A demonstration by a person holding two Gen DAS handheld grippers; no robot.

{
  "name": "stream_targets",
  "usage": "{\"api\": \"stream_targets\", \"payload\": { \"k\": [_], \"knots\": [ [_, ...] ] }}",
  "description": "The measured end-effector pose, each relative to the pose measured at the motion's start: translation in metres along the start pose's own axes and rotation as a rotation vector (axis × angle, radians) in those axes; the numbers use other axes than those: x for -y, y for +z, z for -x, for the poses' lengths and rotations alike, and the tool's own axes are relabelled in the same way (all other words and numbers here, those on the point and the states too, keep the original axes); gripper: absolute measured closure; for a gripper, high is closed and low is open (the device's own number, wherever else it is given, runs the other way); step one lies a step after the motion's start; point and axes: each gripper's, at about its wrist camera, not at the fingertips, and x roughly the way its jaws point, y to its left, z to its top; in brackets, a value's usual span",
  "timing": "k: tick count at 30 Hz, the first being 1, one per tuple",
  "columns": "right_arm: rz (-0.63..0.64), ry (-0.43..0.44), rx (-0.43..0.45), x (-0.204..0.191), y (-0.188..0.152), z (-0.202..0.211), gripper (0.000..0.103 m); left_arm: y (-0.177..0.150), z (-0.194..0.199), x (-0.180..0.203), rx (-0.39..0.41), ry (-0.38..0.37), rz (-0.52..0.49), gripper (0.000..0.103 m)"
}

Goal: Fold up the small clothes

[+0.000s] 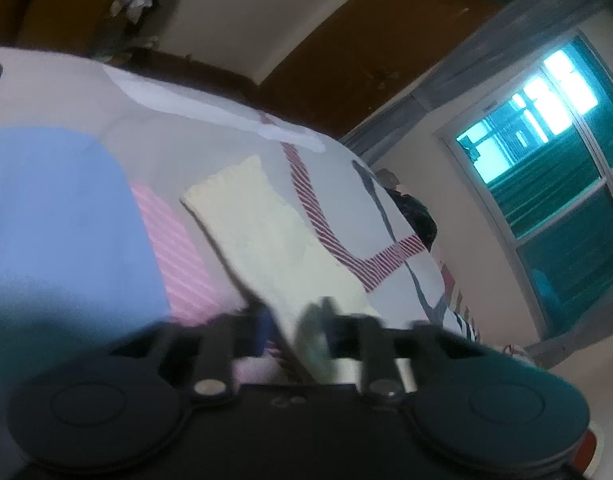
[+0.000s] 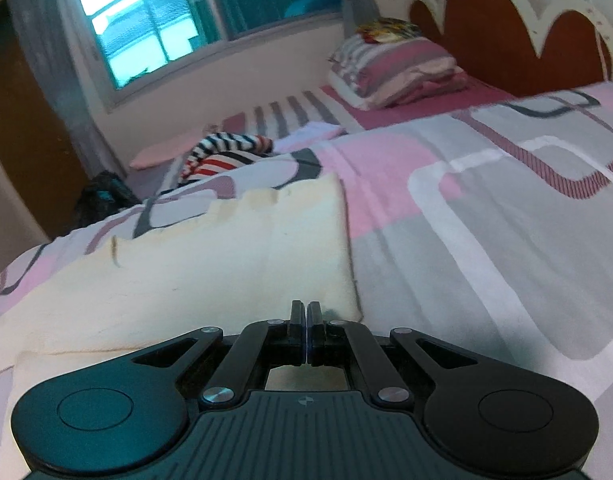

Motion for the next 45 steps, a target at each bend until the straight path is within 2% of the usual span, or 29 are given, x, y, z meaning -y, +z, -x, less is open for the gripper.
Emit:
{"api": "stream_targets", "payload": {
  "k": [3,6,10,14,20,25,28,34,37,40,43,45],
  "knots": [
    [-0.033,0.007,-0.007,0.0,0.002,0.003,0.103,0.001,0.001,0.007,0.014,-0.002,-0.011,0.101],
    [-0.017,0.018,0.0,-0.004,0.002,0.009,0.103,-0.008,-0.004,0.041,0.008,-0.026,-0.102,0.101],
    [-0.022,0.03,-0.006,-0.005,0.003,0.008,0.103,-0.038,-0.003,0.099,-0.025,-0.1,-0.257,0.101],
    [-0.037,0.052,0.003,-0.002,0.01,0.006,0.103,-0.083,0.0,0.161,-0.068,-0.186,-0.4,0.101],
    [-0.056,0.096,0.014,0.0,0.022,0.003,0.103,-0.176,-0.003,0.237,-0.152,-0.277,-0.575,0.101],
    [-0.079,0.109,0.009,0.01,0.024,0.001,0.103,-0.239,-0.015,0.266,-0.25,-0.334,-0.618,0.101],
    [-0.095,0.112,0.001,0.018,0.023,0.001,0.103,-0.271,-0.024,0.279,-0.295,-0.336,-0.67,0.101],
    [-0.097,0.127,0.002,0.029,0.018,0.004,0.103,-0.318,-0.03,0.286,-0.334,-0.339,-0.802,0.101],
    [-0.091,0.14,-0.004,0.027,0.017,0.003,0.103,-0.329,-0.041,0.285,-0.392,-0.328,-0.794,0.1],
    [-0.078,0.149,-0.004,0.018,0.017,0.003,0.103,-0.333,-0.049,0.281,-0.437,-0.325,-0.772,0.091],
    [-0.056,0.136,0.0,0.008,0.017,0.001,0.103,-0.339,-0.042,0.285,-0.431,-0.357,-0.825,0.074],
    [-0.049,0.137,0.004,0.001,0.017,0.001,0.103,-0.35,-0.036,0.294,-0.436,-0.392,-0.919,0.043]
  ]
}}
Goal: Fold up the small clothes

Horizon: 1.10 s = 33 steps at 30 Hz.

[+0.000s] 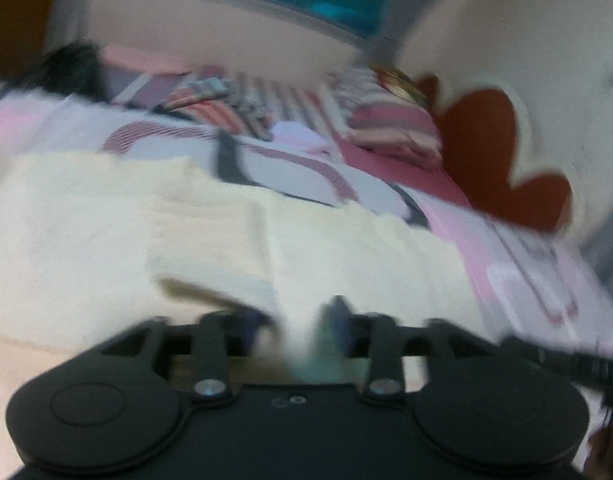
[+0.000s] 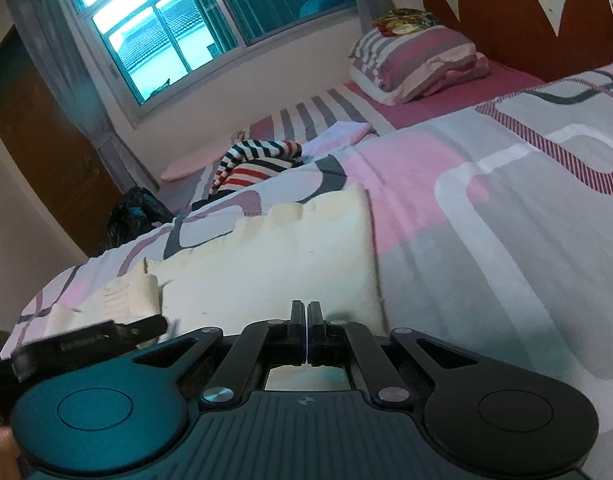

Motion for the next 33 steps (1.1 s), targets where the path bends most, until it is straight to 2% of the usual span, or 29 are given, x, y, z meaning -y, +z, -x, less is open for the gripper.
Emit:
{"api": "stream_targets", "payload": {
  "k": [2,5,7,8,12,17,20,25,27,28,29,33],
  "knots": [
    [-0.001,0.002,0.004,-0.004,0.001,-0.003,0.103,-0.002,-0.001,0.014,0.006,-0.055,-0.067,0.026],
    [0.004,0.009,0.005,-0.012,0.002,-0.006,0.103,-0.011,-0.001,0.018,0.005,-0.142,-0.076,0.026],
    [0.014,0.016,0.004,-0.018,0.002,-0.008,0.103,-0.017,0.005,0.011,0.027,-0.175,-0.057,0.026],
    [0.024,0.021,0.0,-0.021,0.002,-0.009,0.103,-0.019,0.011,0.005,0.037,-0.167,-0.042,0.026],
    [0.045,0.063,-0.017,-0.033,0.0,-0.017,0.103,-0.022,0.04,-0.025,0.077,-0.015,-0.009,0.028],
    [0.035,0.103,-0.044,-0.045,-0.008,-0.039,0.103,-0.023,0.087,-0.074,0.132,0.231,0.035,0.03],
    [0.007,0.118,-0.064,-0.05,-0.012,-0.055,0.103,-0.025,0.109,-0.1,0.154,0.308,0.077,0.033],
    [-0.08,0.122,-0.111,-0.053,-0.019,-0.078,0.103,-0.028,0.117,-0.123,0.133,0.343,0.109,0.034],
    [-0.13,0.142,-0.099,-0.05,-0.02,-0.08,0.087,-0.029,0.118,-0.13,0.124,0.33,0.127,0.034],
    [-0.151,0.163,-0.092,-0.048,-0.02,-0.079,0.068,-0.03,0.118,-0.13,0.125,0.327,0.127,0.034],
    [-0.171,0.194,-0.081,-0.048,-0.02,-0.078,0.056,-0.03,0.118,-0.132,0.125,0.329,0.123,0.034],
    [-0.155,0.186,-0.081,-0.056,-0.018,-0.073,0.054,-0.034,0.117,-0.137,0.12,0.332,0.117,0.034]
  ]
}}
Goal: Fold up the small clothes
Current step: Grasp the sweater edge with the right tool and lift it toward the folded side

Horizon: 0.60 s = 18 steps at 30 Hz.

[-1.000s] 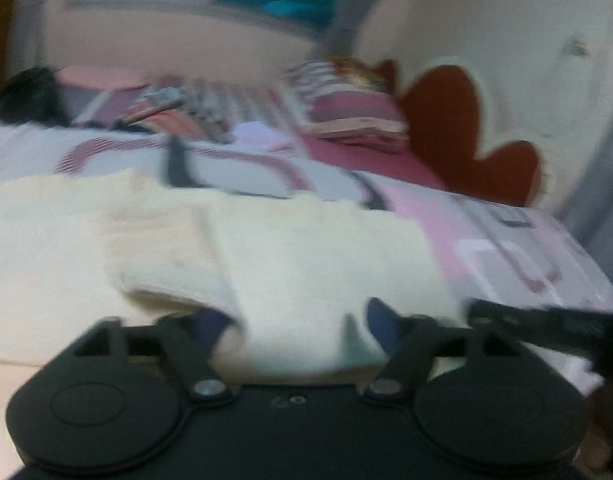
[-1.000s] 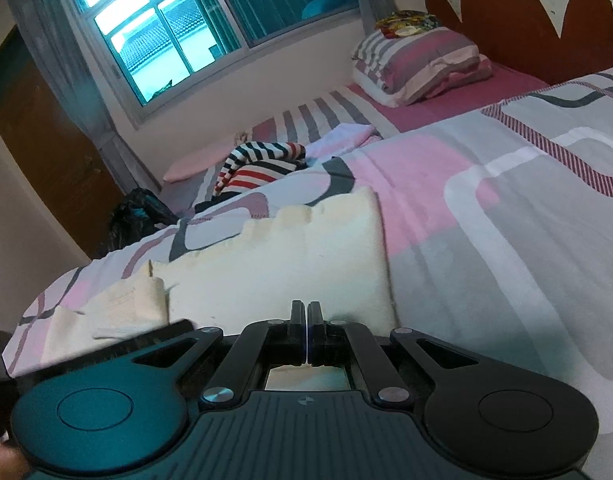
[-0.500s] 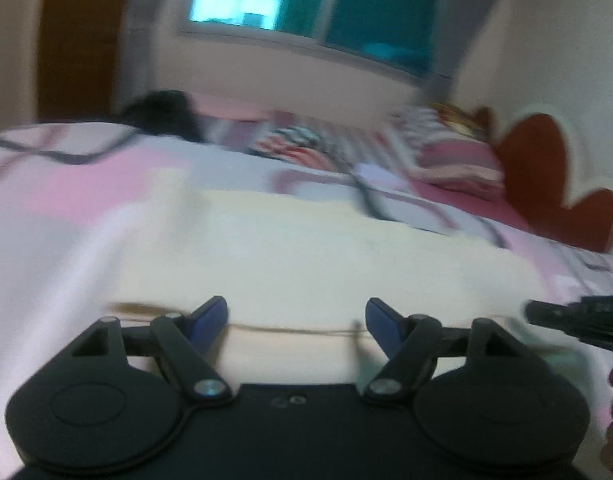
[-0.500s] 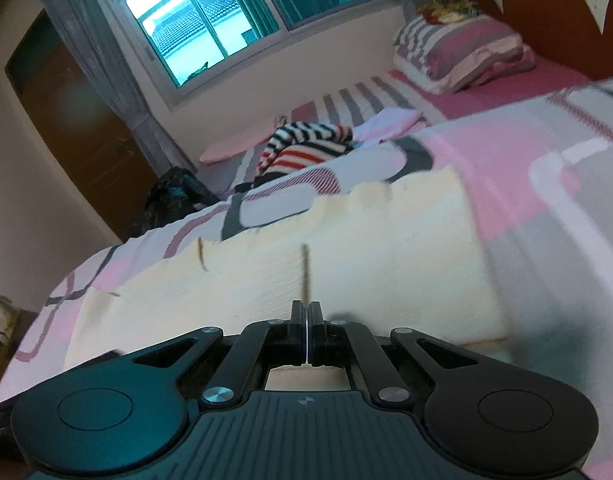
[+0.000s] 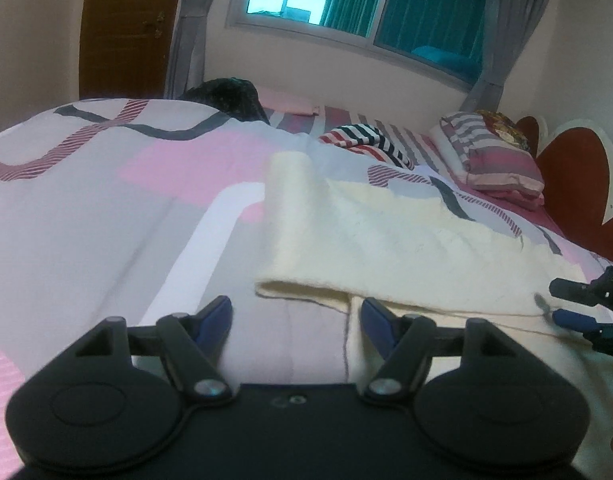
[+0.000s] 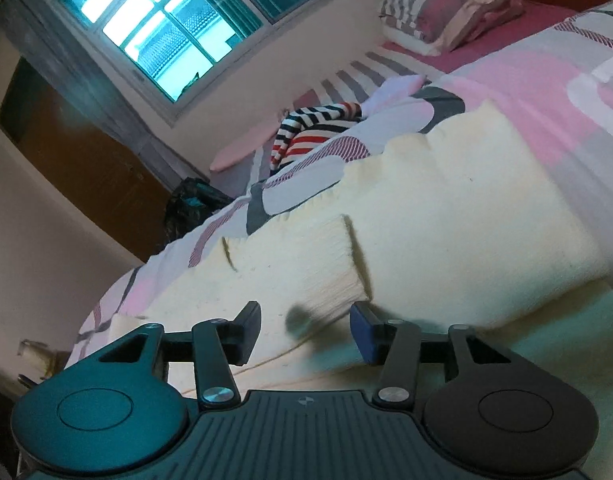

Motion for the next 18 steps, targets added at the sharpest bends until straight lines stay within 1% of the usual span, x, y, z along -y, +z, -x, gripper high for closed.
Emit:
{"api": "stream_targets", "payload": {
  "k": [6,10,12,13,15,18],
  "knots": [
    [-0.115,0.005,-0.019,0.006,-0.001,0.006,0.054,-0.004,-0.002,-0.004,-0.001,0.0,-0.004,0.034],
    [-0.12,0.009,-0.007,0.005,0.003,-0.003,0.055,-0.003,-0.004,0.002,-0.004,0.0,-0.024,0.034],
    [-0.089,-0.011,0.006,0.001,0.008,-0.011,0.082,-0.003,-0.008,0.004,-0.009,0.006,-0.04,0.033],
    [-0.06,-0.039,-0.01,-0.002,0.011,-0.017,0.098,-0.004,-0.009,0.006,-0.013,0.012,-0.052,0.033],
    [-0.018,-0.035,-0.009,-0.008,0.014,-0.019,0.099,-0.005,-0.011,0.009,-0.015,0.022,-0.077,0.033],
    [0.135,-0.031,0.047,-0.029,0.016,-0.002,0.1,-0.005,-0.011,0.011,-0.017,0.028,-0.093,0.032]
  ]
}}
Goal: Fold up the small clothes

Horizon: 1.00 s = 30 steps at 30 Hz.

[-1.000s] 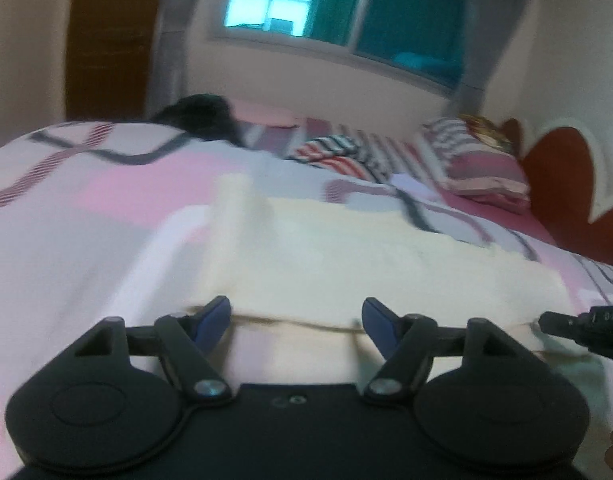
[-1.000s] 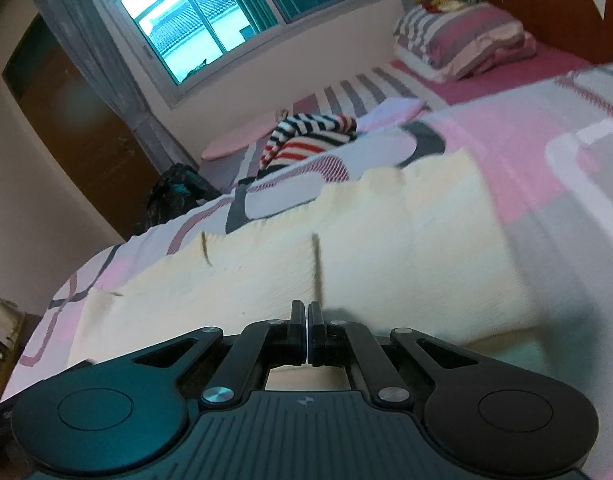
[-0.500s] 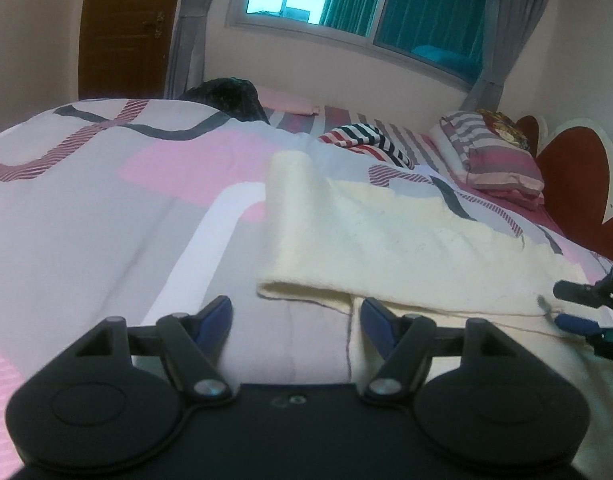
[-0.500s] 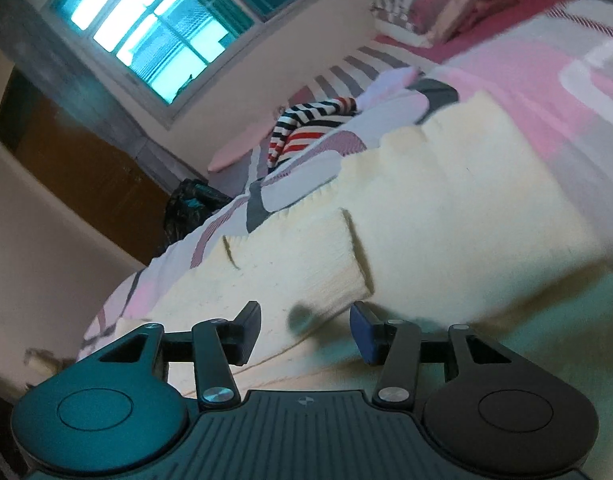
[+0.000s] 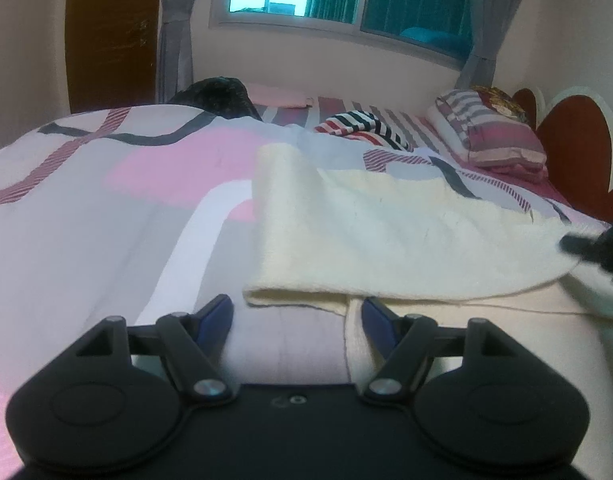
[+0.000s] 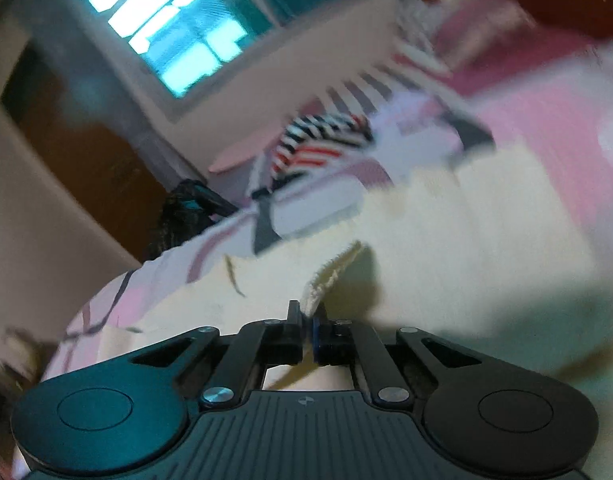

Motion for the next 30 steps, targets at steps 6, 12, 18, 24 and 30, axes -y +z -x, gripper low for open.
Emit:
{"api": "stream_targets", "payload": {
  "k": [6,12,18,24,30],
  "knots": [
    [0.199,0.033,0.107,-0.035,0.008,0.036,0.1,0.002,0.0,0.003,-0.01,0.014,-0.006,0.032],
    [0.144,-0.047,0.174,-0.014,0.014,0.056,0.1,0.005,0.002,0.001,-0.016,0.006,0.0,0.034],
    [0.099,-0.1,0.132,0.018,0.007,0.06,0.1,0.005,0.003,0.001,-0.019,0.003,-0.01,0.039],
    [0.083,-0.115,0.16,0.025,0.012,0.069,0.1,0.005,0.002,0.001,-0.022,0.003,-0.021,0.04],
    [0.077,-0.118,0.148,0.033,0.012,0.074,0.1,0.008,0.002,0.002,-0.025,-0.032,-0.023,0.06]
  ]
}}
